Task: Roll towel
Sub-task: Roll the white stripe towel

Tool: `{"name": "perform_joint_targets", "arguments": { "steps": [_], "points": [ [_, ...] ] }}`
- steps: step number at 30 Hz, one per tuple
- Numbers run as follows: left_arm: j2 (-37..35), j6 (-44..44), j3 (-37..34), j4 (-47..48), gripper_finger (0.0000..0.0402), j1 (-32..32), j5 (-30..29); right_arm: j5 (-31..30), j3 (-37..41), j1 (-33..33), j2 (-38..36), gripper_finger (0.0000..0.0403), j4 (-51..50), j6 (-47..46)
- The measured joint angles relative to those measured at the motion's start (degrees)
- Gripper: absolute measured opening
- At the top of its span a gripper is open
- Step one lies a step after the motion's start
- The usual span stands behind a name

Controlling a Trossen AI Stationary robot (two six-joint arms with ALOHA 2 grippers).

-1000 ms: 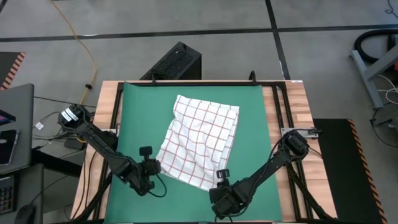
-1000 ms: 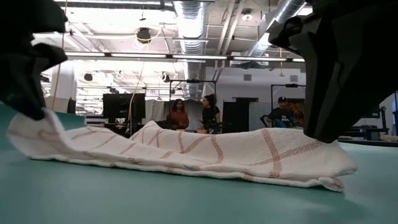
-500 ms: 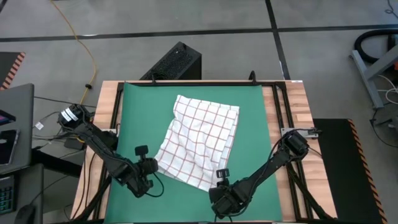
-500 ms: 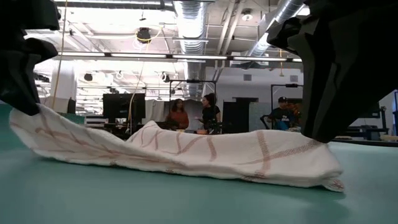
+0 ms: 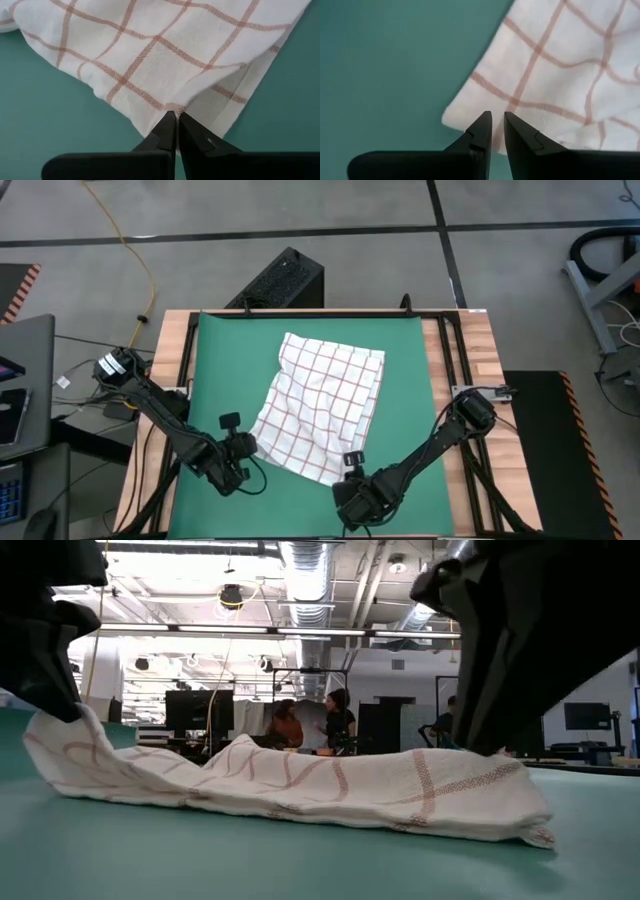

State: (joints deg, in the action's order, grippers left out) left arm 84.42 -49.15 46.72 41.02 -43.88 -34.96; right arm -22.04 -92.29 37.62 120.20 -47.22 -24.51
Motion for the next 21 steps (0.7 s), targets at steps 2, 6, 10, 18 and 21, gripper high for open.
{"name": "perform_joint_targets", "arguments": {
  "steps": [2, 6, 10, 18, 21],
  "points": [
    [0.0, 0.0, 0.0, 0.4, 0.0000, 0.0, 0.0, 0.8, 0.8, 0.2, 0.0, 0.0073, 0.4, -1.4],
    [0.0, 0.0, 0.0, 0.4, 0.0000, 0.0, 0.1, 1.5, 2.2, 0.3, 0.0, 0.0073, 1.9, -1.7],
    [0.0, 0.0, 0.0, 0.3, 0.0000, 0.0, 0.1, 1.6, 3.5, 0.3, 0.0, 0.0073, 2.9, -3.1],
    [0.0, 0.1, -0.1, 0.5, 0.0000, 0.0, 3.4, 4.1, 5.9, 0.2, 0.0, 0.0073, 6.4, -3.7],
    [0.0, 1.4, -0.1, 0.6, 0.0003, 0.0, 6.0, 4.1, 5.9, 0.2, 0.0, 0.0073, 6.5, -3.7]
  ]
}}
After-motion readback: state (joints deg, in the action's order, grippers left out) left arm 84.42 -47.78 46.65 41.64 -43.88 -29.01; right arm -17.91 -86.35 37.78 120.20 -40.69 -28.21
